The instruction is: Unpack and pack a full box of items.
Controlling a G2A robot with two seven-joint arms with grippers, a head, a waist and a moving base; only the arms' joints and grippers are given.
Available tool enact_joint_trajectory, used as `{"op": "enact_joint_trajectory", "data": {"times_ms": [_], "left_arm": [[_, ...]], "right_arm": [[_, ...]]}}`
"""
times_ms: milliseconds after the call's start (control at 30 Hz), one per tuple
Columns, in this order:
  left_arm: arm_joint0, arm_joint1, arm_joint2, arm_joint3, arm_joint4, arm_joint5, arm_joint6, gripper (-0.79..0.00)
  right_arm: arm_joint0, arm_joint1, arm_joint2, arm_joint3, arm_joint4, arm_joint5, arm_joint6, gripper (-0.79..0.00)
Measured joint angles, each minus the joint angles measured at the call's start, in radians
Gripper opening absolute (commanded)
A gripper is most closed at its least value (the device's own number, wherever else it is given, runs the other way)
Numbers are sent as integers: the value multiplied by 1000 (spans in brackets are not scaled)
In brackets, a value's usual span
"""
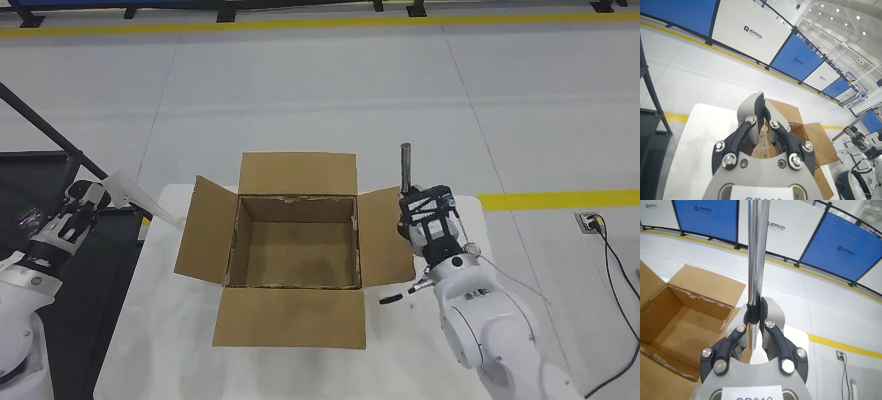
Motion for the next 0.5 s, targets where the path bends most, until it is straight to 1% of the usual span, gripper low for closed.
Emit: {"op": "enact_joint_trajectory", "data": {"times_ms": [167,267,367,467,500], "left_arm": [[0,0,0,0,0,0,0,-785],[0,0,0,0,0,0,0,-785],[0,0,0,0,0,0,0,-785],[0,0,0,0,0,0,0,-785],[0,0,0,0,0,0,0,-785]], "right_arm": [[100,-21,-75,83,86,-129,32,-785],[191,-41,-139,174,148,-213,71,-785],[301,-70,-223,299,213,-290,116,-785],[412,-110,-325,442,255,-331,150,-785],[455,-130,-369,503,274,-350,164,-785]]}}
